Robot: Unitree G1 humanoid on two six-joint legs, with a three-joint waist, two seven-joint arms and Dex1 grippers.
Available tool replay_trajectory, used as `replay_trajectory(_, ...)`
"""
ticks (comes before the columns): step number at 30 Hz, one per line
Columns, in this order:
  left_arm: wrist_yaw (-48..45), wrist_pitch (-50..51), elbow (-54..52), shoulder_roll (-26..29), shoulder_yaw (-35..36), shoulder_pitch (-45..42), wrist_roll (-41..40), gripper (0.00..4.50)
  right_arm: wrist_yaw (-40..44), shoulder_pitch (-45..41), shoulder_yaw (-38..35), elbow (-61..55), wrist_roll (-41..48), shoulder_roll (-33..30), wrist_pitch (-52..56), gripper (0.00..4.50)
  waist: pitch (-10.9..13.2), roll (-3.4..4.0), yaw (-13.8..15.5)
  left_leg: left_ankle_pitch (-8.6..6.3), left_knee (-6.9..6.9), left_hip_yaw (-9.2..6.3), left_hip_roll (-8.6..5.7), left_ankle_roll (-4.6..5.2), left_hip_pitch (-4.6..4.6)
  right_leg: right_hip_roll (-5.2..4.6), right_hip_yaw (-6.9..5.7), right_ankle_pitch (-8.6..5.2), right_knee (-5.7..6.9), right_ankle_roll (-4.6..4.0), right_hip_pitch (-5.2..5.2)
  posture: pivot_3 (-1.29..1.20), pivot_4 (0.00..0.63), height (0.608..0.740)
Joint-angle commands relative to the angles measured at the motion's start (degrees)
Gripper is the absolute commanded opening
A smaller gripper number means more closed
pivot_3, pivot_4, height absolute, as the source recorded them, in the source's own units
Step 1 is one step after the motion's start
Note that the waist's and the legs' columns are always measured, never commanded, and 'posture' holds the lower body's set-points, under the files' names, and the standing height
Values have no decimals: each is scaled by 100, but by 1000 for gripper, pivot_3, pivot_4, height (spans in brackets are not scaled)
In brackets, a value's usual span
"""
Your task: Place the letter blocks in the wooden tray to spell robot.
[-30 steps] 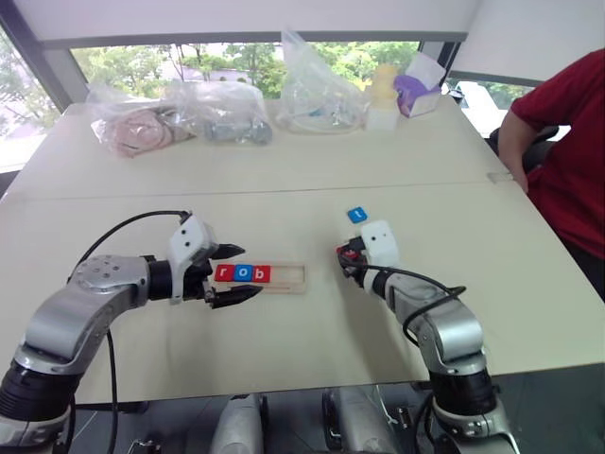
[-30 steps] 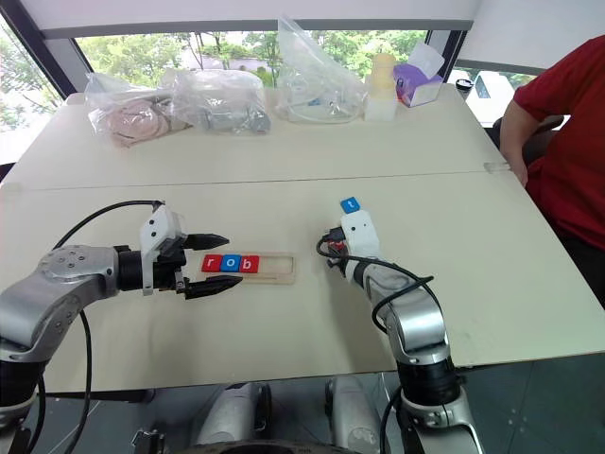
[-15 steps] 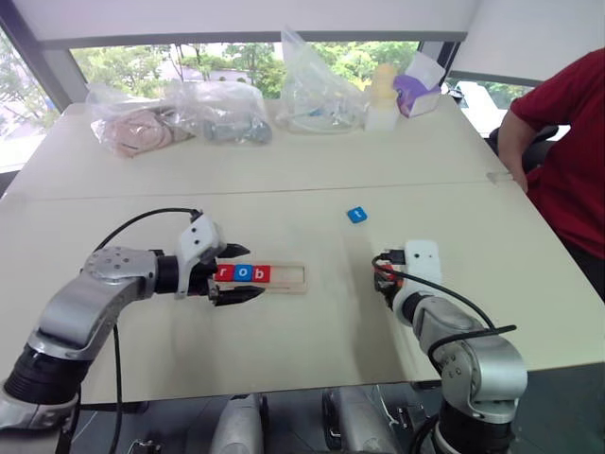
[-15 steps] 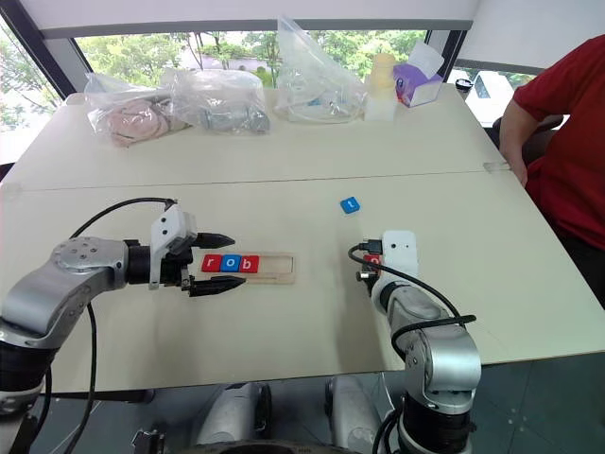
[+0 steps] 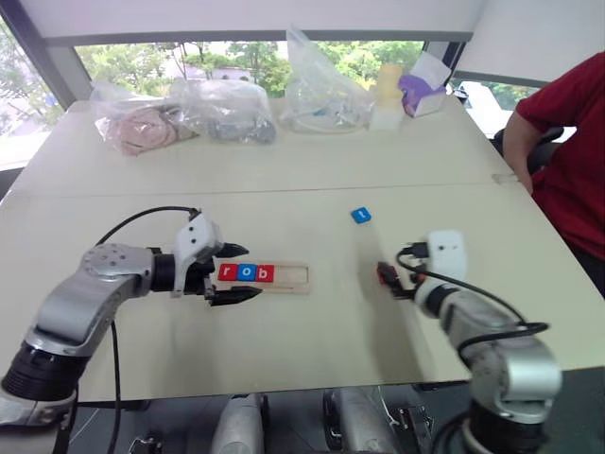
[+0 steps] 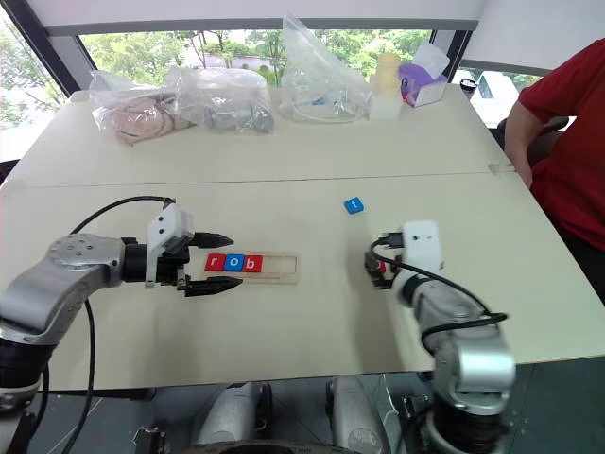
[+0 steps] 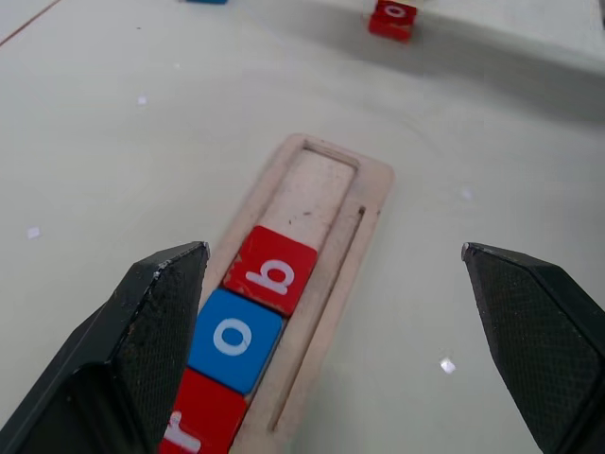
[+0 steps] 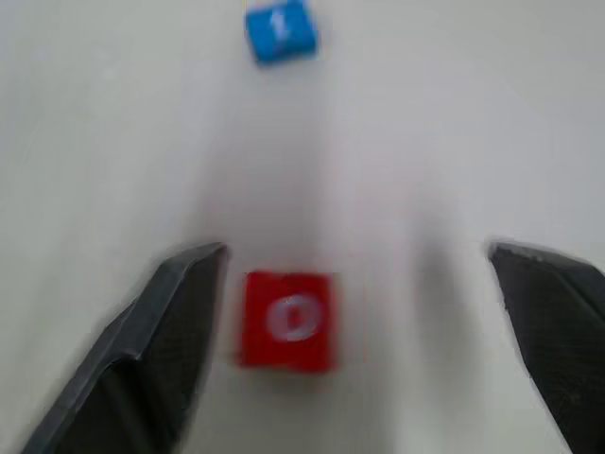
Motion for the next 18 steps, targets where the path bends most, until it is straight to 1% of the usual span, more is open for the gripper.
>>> replay_trajectory(1, -507, -33, -176, 224, 159, -66, -301, 4500, 2431, 88, -193, 947, 685, -1261, -1914, 4461, 2, -1, 0, 0, -2, -1, 1, 1, 4, 2, 0, 0, 0, 0, 3, 0, 150, 738)
replay_trajectory(2, -622, 3, -229, 283, 157, -108, -374, 4500, 3000, 78, -135, 1385, 737, -1634, -2370, 4461, 3, -3, 2, -1, -5, -3, 2, 1, 7, 6, -1, -1, 0, 0, 6, 0, 150, 738)
replay_trajectory(4, -774, 20, -297, 387, 159, -194, -433, 4500, 3819, -84, 99, 2243, 738, -2173, -3091, 4461, 5, -4, 7, -1, -4, -6, 5, 2, 10, 10, -4, -2, 2, -1, 9, 0, 150, 738)
replay_trajectory(7, -861, 11, -332, 523, 188, -255, -415, 4500, 4589, -466, 675, 3242, 524, -2545, -3964, 4461, 6, -5, -14, -1, 0, -4, 7, 2, 12, 13, -2, -1, 4, -2, 9, 0, 150, 738)
replay_trajectory(10, -774, 57, -312, 586, 252, -173, -398, 4500, 4981, -970, 1180, 4213, 319, -2460, -4637, 4461, 6, -5, -32, -1, 0, -4, 7, 2, 15, 15, 0, 0, 11, -1, 9, 0, 150, 738)
replay_trajectory(13, -680, 51, -338, 668, 344, 69, -332, 4500, 5230, -1301, 1624, 4976, -18, -2361, -5442, 4461, 7, -5, -4, 0, 1, -5, 7, 2, 13, 15, -1, 0, 12, 1, 8, 0, 150, 738)
replay_trajectory(18, -407, 149, -449, 666, 566, 358, -413, 4500, 5461, -1962, 1998, 6394, -394, -2172, -6397, 4461, 12, -3, 23, -1, 6, -2, 6, 2, 8, 11, -1, -1, 12, 2, 6, 0, 150, 738)
